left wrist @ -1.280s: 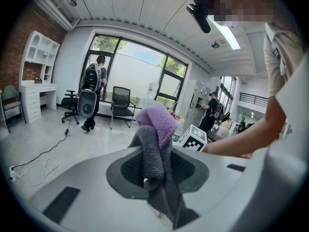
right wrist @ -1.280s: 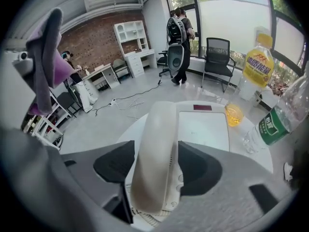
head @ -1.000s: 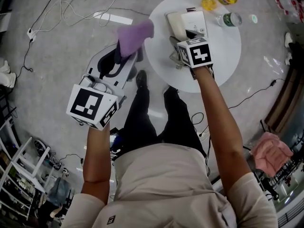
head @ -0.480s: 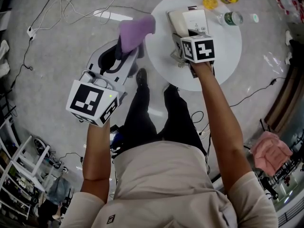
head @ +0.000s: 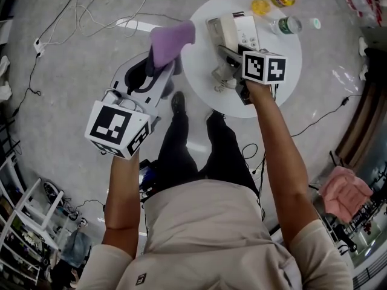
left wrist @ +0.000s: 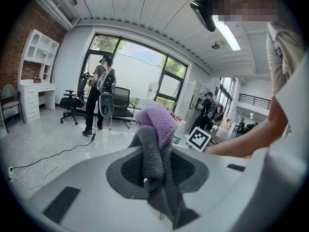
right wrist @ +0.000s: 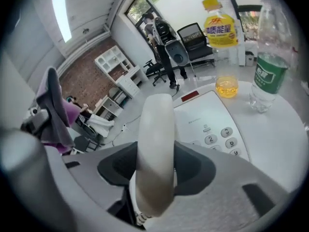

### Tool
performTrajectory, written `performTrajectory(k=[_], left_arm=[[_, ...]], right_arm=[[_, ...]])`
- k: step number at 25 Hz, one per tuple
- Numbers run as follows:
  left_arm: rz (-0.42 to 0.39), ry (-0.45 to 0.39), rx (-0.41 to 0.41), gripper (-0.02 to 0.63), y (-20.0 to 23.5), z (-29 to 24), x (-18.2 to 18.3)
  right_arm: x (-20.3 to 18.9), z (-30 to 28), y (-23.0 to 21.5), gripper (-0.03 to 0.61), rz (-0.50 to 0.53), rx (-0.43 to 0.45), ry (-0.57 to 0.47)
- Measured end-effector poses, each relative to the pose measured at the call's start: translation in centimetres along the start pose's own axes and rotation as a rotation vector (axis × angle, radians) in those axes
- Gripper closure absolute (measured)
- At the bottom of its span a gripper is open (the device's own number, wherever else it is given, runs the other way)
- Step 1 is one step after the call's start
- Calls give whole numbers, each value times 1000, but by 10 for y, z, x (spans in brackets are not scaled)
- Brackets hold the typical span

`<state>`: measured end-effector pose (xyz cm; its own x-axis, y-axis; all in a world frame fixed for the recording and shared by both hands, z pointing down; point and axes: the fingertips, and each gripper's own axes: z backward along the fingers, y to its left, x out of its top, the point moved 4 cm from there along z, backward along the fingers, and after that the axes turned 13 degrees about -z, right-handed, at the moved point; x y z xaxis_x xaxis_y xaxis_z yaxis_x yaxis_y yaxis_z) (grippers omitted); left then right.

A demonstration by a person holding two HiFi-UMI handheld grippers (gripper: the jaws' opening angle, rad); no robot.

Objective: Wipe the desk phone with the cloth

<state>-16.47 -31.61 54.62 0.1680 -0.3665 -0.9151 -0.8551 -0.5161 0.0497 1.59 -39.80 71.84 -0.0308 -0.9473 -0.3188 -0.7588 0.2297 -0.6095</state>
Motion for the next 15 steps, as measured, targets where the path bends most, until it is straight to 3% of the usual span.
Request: performTrajectory(k=[8,11,15], left_arm=[[-8,-3,-21,517,-4,-10,11],[-10,-3,-31,517,-8,-17,14],[-6,-6,-49,517,-14,-24,21]], right_arm=[[14,38,19,376,-254,291,-81],[16,53,35,376,-289,455,-94],[9,73,52,376,-365,611,-86]])
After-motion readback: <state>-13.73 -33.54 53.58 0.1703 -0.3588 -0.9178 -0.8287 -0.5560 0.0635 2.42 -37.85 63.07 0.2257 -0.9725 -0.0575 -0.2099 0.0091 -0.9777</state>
